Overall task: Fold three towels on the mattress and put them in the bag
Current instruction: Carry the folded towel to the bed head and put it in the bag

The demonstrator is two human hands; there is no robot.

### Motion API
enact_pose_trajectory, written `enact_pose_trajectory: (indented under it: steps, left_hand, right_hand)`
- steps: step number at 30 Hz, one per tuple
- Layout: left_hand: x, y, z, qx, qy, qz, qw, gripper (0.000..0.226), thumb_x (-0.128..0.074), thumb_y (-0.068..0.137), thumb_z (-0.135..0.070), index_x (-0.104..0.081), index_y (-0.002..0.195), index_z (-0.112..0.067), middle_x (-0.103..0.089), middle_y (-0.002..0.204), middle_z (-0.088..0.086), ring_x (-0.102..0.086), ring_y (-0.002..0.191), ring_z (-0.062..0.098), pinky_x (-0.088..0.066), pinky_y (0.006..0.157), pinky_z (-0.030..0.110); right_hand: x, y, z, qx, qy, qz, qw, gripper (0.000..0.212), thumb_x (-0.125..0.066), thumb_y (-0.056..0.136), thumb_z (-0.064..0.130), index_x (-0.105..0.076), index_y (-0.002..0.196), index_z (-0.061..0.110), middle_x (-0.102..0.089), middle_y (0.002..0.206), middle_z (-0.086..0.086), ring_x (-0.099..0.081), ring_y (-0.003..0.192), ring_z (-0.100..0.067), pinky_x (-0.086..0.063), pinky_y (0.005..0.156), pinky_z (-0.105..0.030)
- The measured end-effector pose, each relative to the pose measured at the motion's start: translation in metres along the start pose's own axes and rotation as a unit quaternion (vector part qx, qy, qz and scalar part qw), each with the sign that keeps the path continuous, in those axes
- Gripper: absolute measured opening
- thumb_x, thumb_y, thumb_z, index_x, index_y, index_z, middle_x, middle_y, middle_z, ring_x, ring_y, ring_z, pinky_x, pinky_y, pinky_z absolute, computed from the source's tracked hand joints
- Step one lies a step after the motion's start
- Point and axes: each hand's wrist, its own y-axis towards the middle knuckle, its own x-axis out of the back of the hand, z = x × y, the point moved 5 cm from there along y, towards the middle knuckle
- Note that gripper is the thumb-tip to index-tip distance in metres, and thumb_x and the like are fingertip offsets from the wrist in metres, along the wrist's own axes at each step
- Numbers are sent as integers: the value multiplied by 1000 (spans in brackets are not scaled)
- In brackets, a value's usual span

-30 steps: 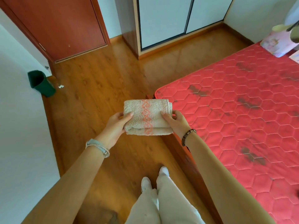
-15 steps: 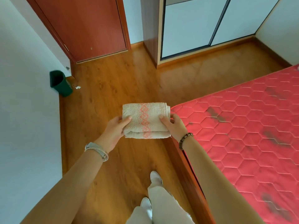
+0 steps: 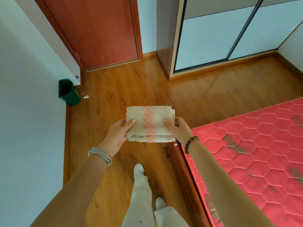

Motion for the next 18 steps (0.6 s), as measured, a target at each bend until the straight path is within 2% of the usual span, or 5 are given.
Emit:
enact_pose_trajectory:
  steps: [6, 12, 18]
  left_hand:
    - [13, 77, -46, 0, -3, 33, 999, 49, -67, 92, -28, -55, 134, -7, -70, 123, 7, -70, 110, 20, -55, 98, 40]
    - [34, 162, -116, -11, 29, 78, 996, 61, -71, 83, -35, -55, 135, -9, -69, 127, 7, -69, 113, 21, -52, 103, 43]
    - [31, 240, -170, -8, 55, 137, 989, 51, -66, 93, -30, -54, 137, -8, -69, 127, 6, -67, 117, 20, -50, 105, 43]
  right_hand:
    - [-7, 77, 40, -5, -25, -17, 1000, 54, -54, 89, 58, -50, 125, 18, -60, 116, 3, -61, 103, -15, -54, 87, -33]
    - [-23, 161, 85, -23, 5, -48, 999, 54, -56, 88, 57, -51, 125, 18, -60, 115, 3, -61, 101, -14, -54, 85, -31]
    - [-20, 224, 118, -50, 58, -94, 993, 52, -59, 86, 57, -53, 121, 19, -62, 110, 4, -62, 98, -13, -56, 87, -36]
